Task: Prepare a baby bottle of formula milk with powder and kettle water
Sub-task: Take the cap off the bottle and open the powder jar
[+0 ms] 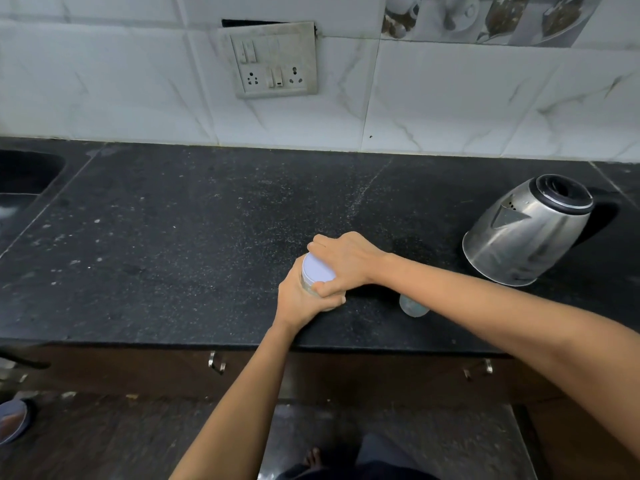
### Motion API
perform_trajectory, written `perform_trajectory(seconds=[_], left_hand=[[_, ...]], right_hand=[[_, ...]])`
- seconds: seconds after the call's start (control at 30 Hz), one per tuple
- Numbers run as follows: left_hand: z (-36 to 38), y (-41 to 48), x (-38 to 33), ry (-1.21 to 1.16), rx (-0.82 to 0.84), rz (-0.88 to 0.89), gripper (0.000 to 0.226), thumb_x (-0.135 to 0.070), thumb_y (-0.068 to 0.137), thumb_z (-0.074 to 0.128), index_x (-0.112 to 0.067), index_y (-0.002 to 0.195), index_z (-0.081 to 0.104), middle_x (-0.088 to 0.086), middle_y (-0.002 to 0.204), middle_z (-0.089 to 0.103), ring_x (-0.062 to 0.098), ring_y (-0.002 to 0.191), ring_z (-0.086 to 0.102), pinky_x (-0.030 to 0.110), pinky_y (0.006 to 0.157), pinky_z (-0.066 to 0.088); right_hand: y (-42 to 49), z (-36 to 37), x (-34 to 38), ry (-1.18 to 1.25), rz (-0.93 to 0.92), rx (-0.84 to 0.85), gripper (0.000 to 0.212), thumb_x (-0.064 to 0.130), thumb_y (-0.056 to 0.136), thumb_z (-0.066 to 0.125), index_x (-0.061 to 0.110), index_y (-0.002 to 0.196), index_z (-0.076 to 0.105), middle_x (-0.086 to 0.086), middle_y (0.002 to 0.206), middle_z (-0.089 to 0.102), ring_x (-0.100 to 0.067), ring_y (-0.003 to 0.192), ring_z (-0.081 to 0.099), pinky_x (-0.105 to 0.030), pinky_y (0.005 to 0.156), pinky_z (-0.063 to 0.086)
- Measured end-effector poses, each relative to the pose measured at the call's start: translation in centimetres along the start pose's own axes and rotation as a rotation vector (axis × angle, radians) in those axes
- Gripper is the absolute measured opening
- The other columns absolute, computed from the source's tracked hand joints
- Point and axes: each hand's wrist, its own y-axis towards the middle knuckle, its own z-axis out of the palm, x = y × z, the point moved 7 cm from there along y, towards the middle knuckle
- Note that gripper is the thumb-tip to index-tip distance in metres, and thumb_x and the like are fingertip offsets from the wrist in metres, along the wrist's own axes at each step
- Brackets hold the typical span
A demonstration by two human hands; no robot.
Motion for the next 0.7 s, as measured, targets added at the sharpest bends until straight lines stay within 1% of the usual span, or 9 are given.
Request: perform_trajectory(seconds=[0.13, 0.2, 0.27, 0.37, 0.4, 0.47, 0.53, 0.6, 0.7], left_hand=[[-0.1, 0.1, -0.1, 0.018, 0.009, 0.001, 0.076, -0.019, 0.051, 0.090, -0.044, 0.112, 0.053, -0.020, 0.102, 0.066, -0.004, 0.093, 0.062, 0.017, 0.072, 0.050], [-0.1, 0.0, -0.2, 0.029, 0.013, 0.005, 0.074, -0.020, 0.052, 0.090, -0.044, 0.111, 0.053, -0.020, 0.101, 0.066, -0.003, 0.093, 0.062, 0.015, 0.070, 0.049], [0.1, -0.3, -0.6, 0.054, 0.016, 0.022, 0.073, -0.024, 0.054, 0.090, -0.046, 0.112, 0.050, -0.021, 0.103, 0.065, -0.004, 0.094, 0.061, 0.012, 0.069, 0.048], [0.6, -0.7, -1.4, 0.116, -0.009, 0.064, 0.074, -0.038, 0.059, 0.086, -0.048, 0.119, 0.045, -0.027, 0.109, 0.057, -0.015, 0.098, 0.053, 0.005, 0.073, 0.043], [0.7, -0.7, -1.6, 0.162, -0.007, 0.073, 0.071, -0.042, 0.061, 0.083, -0.046, 0.122, 0.045, -0.027, 0.109, 0.054, -0.016, 0.097, 0.052, 0.004, 0.071, 0.041], [0.7, -0.2, -1.5, 0.240, 0.017, 0.066, 0.071, -0.048, 0.061, 0.081, -0.044, 0.123, 0.047, -0.024, 0.109, 0.056, -0.009, 0.098, 0.055, 0.007, 0.070, 0.039], [0.4, 0.3, -1.1, 0.231, 0.033, 0.048, 0.077, -0.046, 0.054, 0.085, -0.044, 0.121, 0.047, -0.022, 0.106, 0.062, -0.006, 0.098, 0.057, 0.014, 0.076, 0.044], [0.2, 0.5, -0.8, 0.200, 0.029, 0.035, 0.080, -0.041, 0.051, 0.089, -0.045, 0.119, 0.047, -0.021, 0.104, 0.063, -0.004, 0.098, 0.059, 0.018, 0.079, 0.048], [0.3, 0.8, -0.4, 0.173, 0.025, 0.023, 0.081, -0.038, 0.049, 0.090, -0.046, 0.116, 0.045, -0.019, 0.103, 0.062, 0.000, 0.097, 0.059, 0.017, 0.077, 0.049]], right_hand=[[0.1, -0.1, 0.0, -0.008, -0.029, 0.030, 0.062, 0.070, 0.059, 0.022, 0.016, 0.086, 0.036, 0.006, 0.083, 0.039, -0.018, 0.047, 0.032, -0.029, 0.046, 0.019], [0.0, -0.1, 0.1, -0.015, 0.001, 0.035, 0.065, 0.069, 0.061, 0.020, 0.015, 0.091, 0.039, 0.003, 0.090, 0.043, -0.021, 0.049, 0.036, -0.030, 0.048, 0.022], [-0.3, 0.4, 0.3, -0.048, 0.129, 0.033, 0.069, 0.069, 0.073, 0.024, 0.014, 0.109, 0.044, -0.003, 0.109, 0.047, -0.023, 0.056, 0.044, -0.029, 0.052, 0.026], [-0.7, 1.7, 1.1, 0.038, 0.452, 0.061, 0.068, 0.068, 0.088, 0.036, 0.018, 0.133, 0.039, -0.011, 0.126, 0.041, -0.030, 0.083, 0.058, -0.033, 0.065, 0.032], [-0.7, 1.9, 1.4, 0.046, 0.513, 0.037, 0.066, 0.068, 0.088, 0.036, 0.019, 0.133, 0.039, -0.013, 0.125, 0.042, -0.030, 0.084, 0.059, -0.034, 0.067, 0.032], [-0.4, 2.1, 1.5, 0.021, 0.533, -0.087, 0.058, 0.062, 0.088, 0.039, 0.019, 0.125, 0.049, -0.013, 0.118, 0.050, -0.027, 0.064, 0.055, -0.032, 0.062, 0.031], [-0.5, 1.7, 1.2, 0.028, 0.485, -0.286, 0.054, 0.060, 0.078, 0.043, 0.018, 0.106, 0.062, -0.011, 0.102, 0.060, -0.022, 0.043, 0.037, -0.029, 0.053, 0.026], [-0.6, 1.7, 0.7, 0.084, 0.404, -0.403, 0.056, 0.062, 0.071, 0.042, 0.017, 0.093, 0.066, -0.008, 0.091, 0.061, -0.020, 0.038, 0.028, -0.026, 0.049, 0.026], [-0.5, 1.6, 0.4, 0.186, 0.258, -0.402, 0.054, 0.061, 0.072, 0.045, 0.016, 0.094, 0.065, -0.006, 0.087, 0.056, -0.022, 0.042, 0.037, -0.031, 0.050, 0.038]])
